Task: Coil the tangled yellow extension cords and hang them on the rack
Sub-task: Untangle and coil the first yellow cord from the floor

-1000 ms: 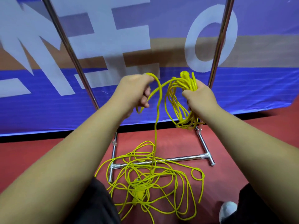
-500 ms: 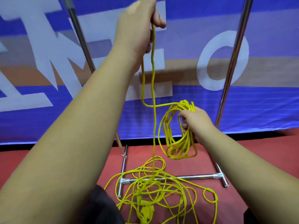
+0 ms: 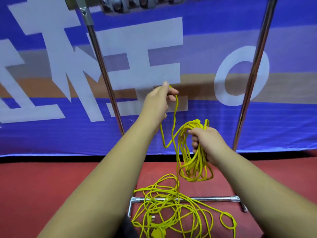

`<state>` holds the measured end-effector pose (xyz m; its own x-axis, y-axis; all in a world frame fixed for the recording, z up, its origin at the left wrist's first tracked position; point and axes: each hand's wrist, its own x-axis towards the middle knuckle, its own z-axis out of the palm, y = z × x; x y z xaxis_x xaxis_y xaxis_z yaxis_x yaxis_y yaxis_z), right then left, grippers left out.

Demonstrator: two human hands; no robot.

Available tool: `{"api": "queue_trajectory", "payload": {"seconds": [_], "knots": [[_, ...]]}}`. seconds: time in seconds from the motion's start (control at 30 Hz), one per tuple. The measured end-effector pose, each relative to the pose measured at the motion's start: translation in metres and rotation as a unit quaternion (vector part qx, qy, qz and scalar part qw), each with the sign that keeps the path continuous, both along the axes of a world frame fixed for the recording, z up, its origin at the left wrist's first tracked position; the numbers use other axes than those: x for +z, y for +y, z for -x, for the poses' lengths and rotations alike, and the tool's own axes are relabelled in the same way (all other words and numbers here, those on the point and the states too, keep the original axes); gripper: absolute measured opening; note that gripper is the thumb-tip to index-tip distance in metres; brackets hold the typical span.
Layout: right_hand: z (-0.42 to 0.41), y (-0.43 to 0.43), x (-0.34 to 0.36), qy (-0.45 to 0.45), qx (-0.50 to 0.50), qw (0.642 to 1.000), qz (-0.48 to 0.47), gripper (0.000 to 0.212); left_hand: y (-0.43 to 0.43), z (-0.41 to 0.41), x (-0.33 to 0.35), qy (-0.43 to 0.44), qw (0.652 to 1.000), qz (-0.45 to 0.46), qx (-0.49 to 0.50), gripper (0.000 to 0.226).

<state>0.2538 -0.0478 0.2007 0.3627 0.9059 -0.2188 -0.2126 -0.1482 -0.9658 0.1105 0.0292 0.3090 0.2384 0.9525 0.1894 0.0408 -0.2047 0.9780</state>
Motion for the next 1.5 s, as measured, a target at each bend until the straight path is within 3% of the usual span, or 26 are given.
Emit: {"api": "queue_trajectory", "payload": {"seconds": [0.33, 0.47, 0.6, 0.7, 0.83, 0.9, 0.97, 1.03, 1.1, 1.2, 1.33, 1.43, 1.5], "knots": [[0.005, 0.007, -0.018, 0.169, 0.069, 0.979, 0.092, 0.013, -0.024, 0.009, -0.069, 0.079, 0.987, 0.096, -0.103, 0.033], [0.003, 0.012, -0.022, 0.163, 0.080, 0.979, 0.090, 0.027, -0.028, 0.017, -0.086, 0.104, 0.976, 0.127, -0.144, 0.025], [0.001, 0.016, -0.024, 0.173, 0.119, 0.975, 0.074, 0.046, -0.034, 0.025, -0.091, 0.167, 0.942, 0.130, -0.260, 0.018], [-0.001, 0.014, -0.023, 0.131, 0.126, 0.980, 0.082, 0.039, -0.036, 0.035, -0.094, 0.171, 0.926, 0.145, -0.303, 0.024], [-0.007, 0.009, -0.009, 0.092, 0.120, 0.986, 0.067, 0.014, -0.024, 0.052, -0.105, 0.181, 0.941, 0.195, -0.210, 0.032], [-0.011, 0.003, -0.003, 0.104, 0.148, 0.982, 0.052, 0.011, -0.010, 0.058, -0.117, 0.224, 0.956, 0.142, -0.128, 0.031], [-0.014, -0.004, 0.002, 0.108, 0.178, 0.977, 0.043, 0.014, 0.002, 0.062, -0.132, 0.334, 0.932, 0.093, -0.103, 0.055], [-0.018, -0.011, 0.004, 0.107, 0.209, 0.971, 0.029, 0.018, 0.004, 0.058, -0.143, 0.403, 0.896, 0.092, -0.164, 0.072], [-0.021, -0.018, 0.006, 0.099, 0.240, 0.966, 0.016, 0.021, 0.002, 0.050, -0.152, 0.401, 0.884, 0.114, -0.210, 0.063], [-0.026, -0.027, 0.007, 0.077, 0.267, 0.961, 0.020, 0.023, 0.003, 0.041, -0.166, 0.354, 0.897, 0.153, -0.217, 0.037], [-0.030, -0.030, 0.005, 0.074, 0.260, 0.962, 0.031, 0.025, 0.003, 0.036, -0.174, 0.319, 0.906, 0.175, -0.216, 0.020], [-0.034, -0.030, 0.004, 0.069, 0.255, 0.964, 0.035, 0.013, 0.004, 0.030, -0.170, 0.341, 0.916, 0.094, -0.188, 0.013], [-0.038, -0.030, 0.002, 0.050, 0.246, 0.967, 0.041, 0.025, 0.009, 0.028, -0.168, 0.369, 0.918, 0.031, -0.140, 0.008]]}}
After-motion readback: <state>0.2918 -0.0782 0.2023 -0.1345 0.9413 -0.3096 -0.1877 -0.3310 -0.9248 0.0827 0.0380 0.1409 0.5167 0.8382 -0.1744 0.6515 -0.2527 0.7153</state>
